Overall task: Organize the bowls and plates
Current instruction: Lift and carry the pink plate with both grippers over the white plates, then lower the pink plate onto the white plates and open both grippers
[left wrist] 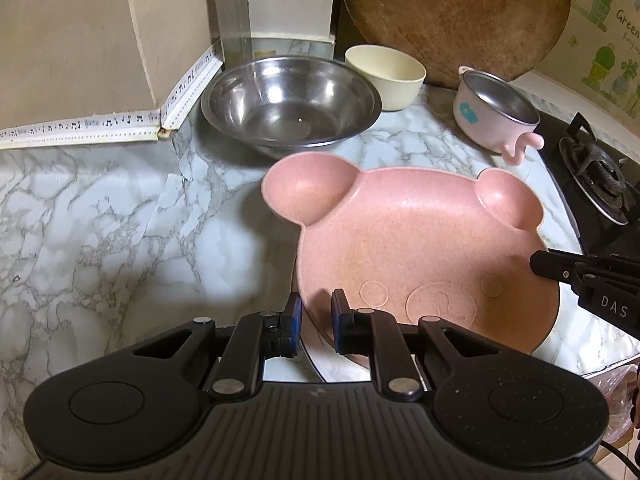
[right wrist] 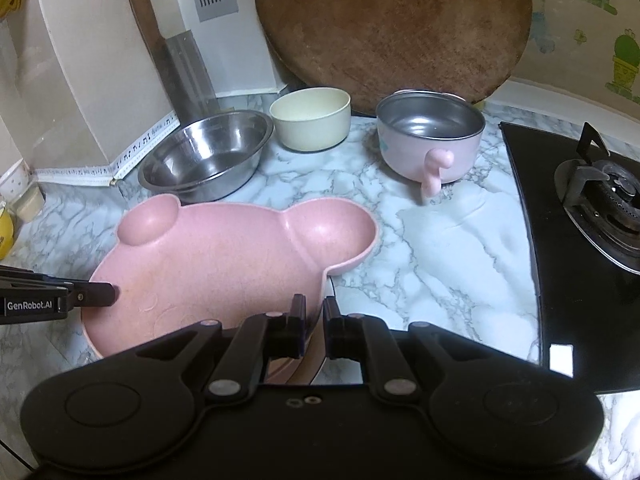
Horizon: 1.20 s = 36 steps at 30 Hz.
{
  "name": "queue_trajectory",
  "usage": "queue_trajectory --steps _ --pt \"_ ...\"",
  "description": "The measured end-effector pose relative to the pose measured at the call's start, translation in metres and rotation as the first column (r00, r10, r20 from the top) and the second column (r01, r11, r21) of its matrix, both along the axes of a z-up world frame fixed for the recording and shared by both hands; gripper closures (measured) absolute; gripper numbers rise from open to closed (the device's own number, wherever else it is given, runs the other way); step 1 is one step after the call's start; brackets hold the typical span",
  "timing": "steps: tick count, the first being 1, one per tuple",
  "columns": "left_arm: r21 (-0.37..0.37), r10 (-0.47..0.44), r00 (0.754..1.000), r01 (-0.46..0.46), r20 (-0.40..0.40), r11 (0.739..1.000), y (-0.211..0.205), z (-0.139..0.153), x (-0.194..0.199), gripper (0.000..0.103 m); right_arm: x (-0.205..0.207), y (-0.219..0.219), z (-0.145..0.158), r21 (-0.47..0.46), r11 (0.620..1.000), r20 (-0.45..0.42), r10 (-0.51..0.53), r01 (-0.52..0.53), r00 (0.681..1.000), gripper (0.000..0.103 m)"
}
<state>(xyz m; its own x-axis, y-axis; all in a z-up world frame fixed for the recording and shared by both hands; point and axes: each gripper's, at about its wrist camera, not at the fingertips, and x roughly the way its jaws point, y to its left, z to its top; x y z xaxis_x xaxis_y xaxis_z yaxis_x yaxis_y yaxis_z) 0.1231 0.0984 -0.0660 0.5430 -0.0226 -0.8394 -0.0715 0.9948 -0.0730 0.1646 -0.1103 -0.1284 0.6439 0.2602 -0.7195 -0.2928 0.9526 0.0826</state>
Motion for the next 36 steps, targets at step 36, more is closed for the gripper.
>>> queue_trajectory --steps 36 --pt "0.003 -0.078 0.995 0.078 0.061 0.997 -0.011 0.001 -0.010 0.050 -0.007 0.007 0.005 -0.021 0.999 -0.041 -0.026 0.025 0.999 0.067"
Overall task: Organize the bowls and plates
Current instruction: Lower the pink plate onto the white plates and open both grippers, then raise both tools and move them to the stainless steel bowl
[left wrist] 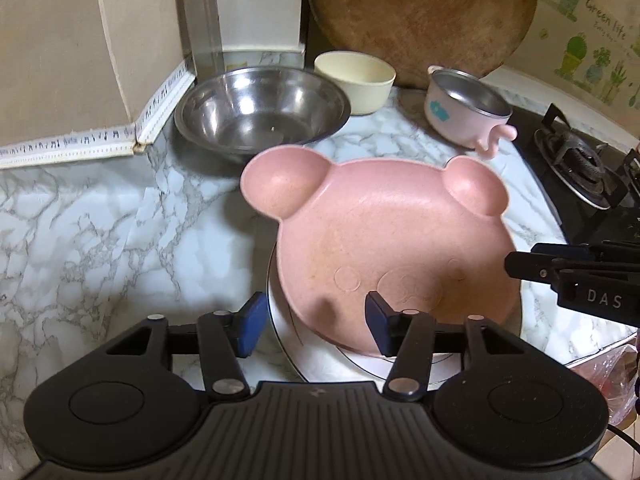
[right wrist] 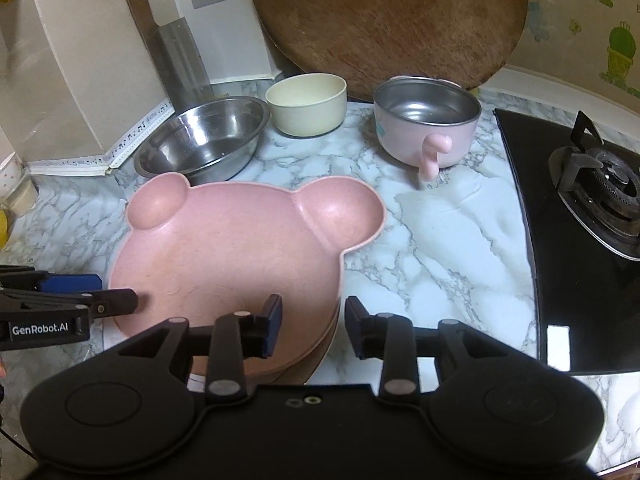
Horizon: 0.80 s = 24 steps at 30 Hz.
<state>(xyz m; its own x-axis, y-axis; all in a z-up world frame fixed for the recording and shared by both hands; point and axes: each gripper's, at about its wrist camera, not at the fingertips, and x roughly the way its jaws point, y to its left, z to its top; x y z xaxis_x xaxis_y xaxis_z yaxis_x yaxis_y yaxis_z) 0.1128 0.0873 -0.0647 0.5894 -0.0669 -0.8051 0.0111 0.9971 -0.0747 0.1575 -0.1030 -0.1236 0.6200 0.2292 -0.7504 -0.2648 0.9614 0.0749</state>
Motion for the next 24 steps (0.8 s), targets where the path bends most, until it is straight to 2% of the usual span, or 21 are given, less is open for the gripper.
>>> queue_trajectory --steps 7,10,17,20,21,24 --pt "-0.001 -0.020 0.999 0.020 0.049 1.000 -0.001 0.017 -0.010 0.049 -0.010 0.008 0.013 0.003 1.000 0.033 0.020 -0.021 0.999 0.053" --pt "-0.004 -0.020 0.997 0.020 0.078 1.000 0.001 0.025 -0.015 0.043 -0.014 0.011 0.021 0.007 1.000 0.054 0.028 -0.028 0.998 0.043" --pt "-0.010 -0.012 0.989 0.014 0.148 1.000 0.002 0.043 -0.019 0.042 -0.020 0.019 0.039 0.015 0.999 0.100 0.049 -0.051 0.994 0.032" --pt "-0.012 0.002 0.985 0.000 0.174 1.000 0.004 0.048 -0.020 0.034 -0.021 0.024 0.046 0.012 0.997 0.128 0.069 -0.071 0.989 0.027" --pt "-0.016 0.010 0.983 -0.007 0.185 1.000 0.006 0.051 -0.020 0.033 -0.022 0.026 0.048 0.011 0.997 0.137 0.074 -0.076 0.988 0.022" --pt "-0.015 0.029 0.977 -0.027 0.213 1.000 0.009 0.057 -0.019 0.031 -0.022 0.030 0.056 0.007 0.996 0.167 0.087 -0.090 0.982 0.013"
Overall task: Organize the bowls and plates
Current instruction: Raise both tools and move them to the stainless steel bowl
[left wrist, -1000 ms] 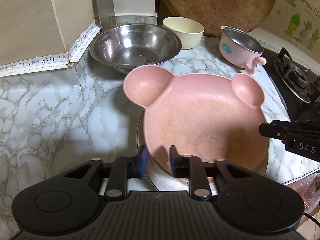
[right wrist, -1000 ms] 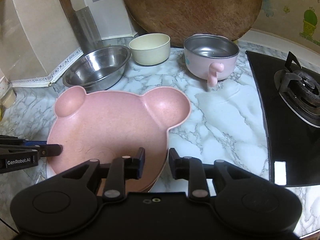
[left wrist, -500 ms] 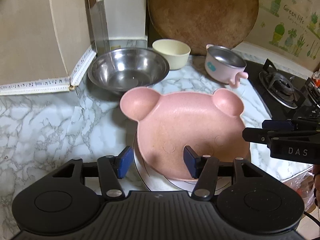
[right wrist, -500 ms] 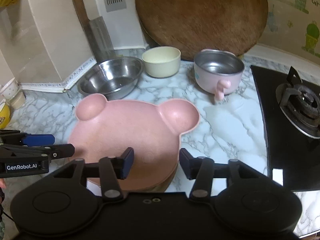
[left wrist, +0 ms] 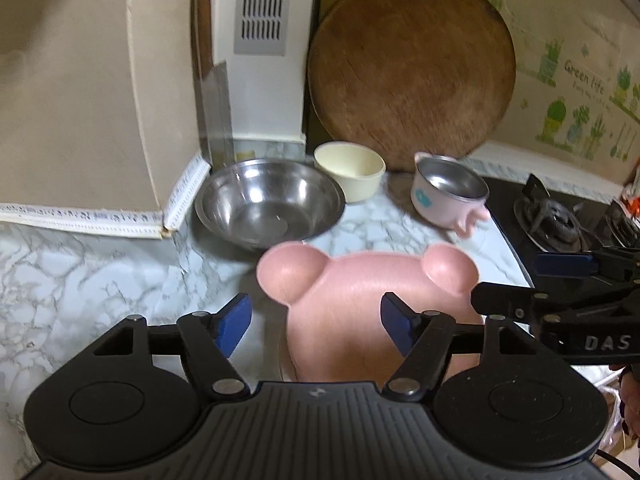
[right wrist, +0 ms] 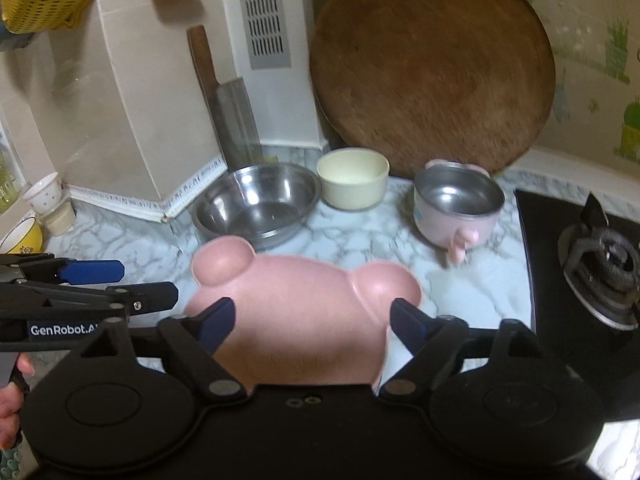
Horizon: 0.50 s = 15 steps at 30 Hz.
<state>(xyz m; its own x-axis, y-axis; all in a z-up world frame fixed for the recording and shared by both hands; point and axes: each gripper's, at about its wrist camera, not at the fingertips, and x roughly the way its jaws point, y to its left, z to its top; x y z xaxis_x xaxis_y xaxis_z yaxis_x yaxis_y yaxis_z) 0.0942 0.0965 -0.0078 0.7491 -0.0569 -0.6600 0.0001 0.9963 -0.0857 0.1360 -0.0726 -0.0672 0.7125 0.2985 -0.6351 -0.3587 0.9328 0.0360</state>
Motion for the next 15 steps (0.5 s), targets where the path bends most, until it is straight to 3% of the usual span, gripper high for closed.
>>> queue_trajectory --steps 2,7,15 --pt "0.004 0.014 1.000 -0.014 0.016 1.000 0.003 0.004 0.001 0.028 0.002 0.003 0.006 0.004 1.000 0.017 0.009 -0.009 1.000 0.006" --pt "-0.006 0.055 0.997 -0.055 0.062 0.998 0.011 0.013 0.007 0.026 0.011 0.011 0.019 0.025 0.999 0.056 0.026 -0.027 0.998 0.002" --pt "-0.002 0.142 0.985 -0.143 0.102 0.990 0.030 0.020 0.033 0.025 0.036 0.025 0.031 0.047 0.997 0.111 0.056 -0.062 0.992 0.000"
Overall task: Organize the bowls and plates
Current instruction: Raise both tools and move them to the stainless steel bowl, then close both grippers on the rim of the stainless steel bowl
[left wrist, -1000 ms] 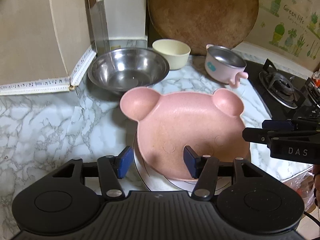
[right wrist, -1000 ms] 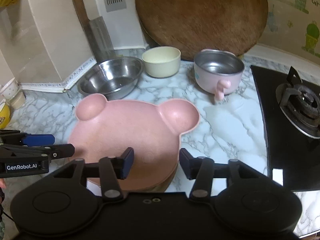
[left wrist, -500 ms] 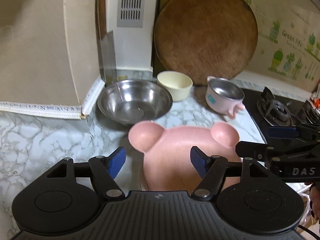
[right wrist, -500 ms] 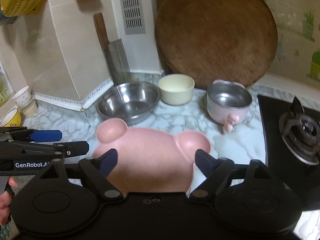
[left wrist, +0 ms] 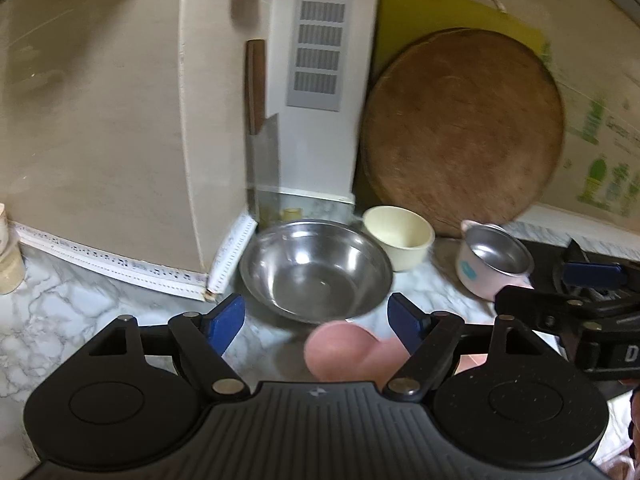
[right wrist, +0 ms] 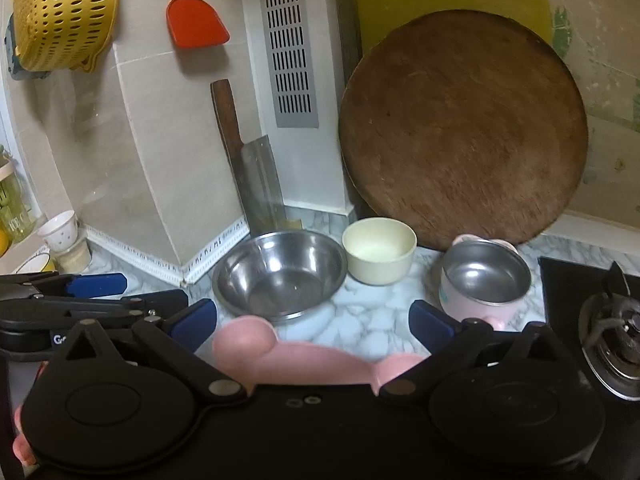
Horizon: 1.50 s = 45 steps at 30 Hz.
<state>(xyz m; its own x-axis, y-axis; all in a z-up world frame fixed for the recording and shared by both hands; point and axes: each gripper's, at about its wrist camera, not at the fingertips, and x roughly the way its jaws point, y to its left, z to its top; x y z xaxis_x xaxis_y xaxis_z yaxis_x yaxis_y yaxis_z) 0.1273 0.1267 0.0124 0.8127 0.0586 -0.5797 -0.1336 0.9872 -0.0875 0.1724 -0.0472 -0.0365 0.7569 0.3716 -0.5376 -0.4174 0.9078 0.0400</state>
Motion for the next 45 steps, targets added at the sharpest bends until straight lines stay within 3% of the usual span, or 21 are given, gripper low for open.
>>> queue_trajectory --steps 8,23,29,33,45 --pt "-0.007 0.075 0.996 -0.075 -0.046 0.997 0.017 -0.014 0.038 0.025 0.040 0.018 -0.009 -0.045 0.998 0.012 0.033 -0.033 0.999 0.000" --pt "0.000 0.140 0.972 -0.143 -0.187 0.990 0.032 -0.061 0.106 0.025 0.136 0.036 -0.051 -0.104 0.994 -0.148 -0.040 0.025 0.988 0.002" --pt "0.000 0.145 0.963 -0.149 -0.227 0.989 0.037 -0.075 0.131 0.025 0.167 0.037 -0.073 -0.111 0.993 -0.229 -0.072 0.048 0.971 0.007" --pt "-0.016 0.139 0.958 -0.148 -0.249 0.989 0.039 -0.083 0.145 0.025 0.182 0.040 -0.088 -0.104 0.993 -0.290 -0.082 0.054 0.953 0.016" --pt "-0.031 0.153 0.945 -0.169 -0.289 0.985 0.042 -0.098 0.167 0.025 0.207 0.047 -0.109 -0.105 0.992 -0.348 -0.100 0.067 0.932 0.033"
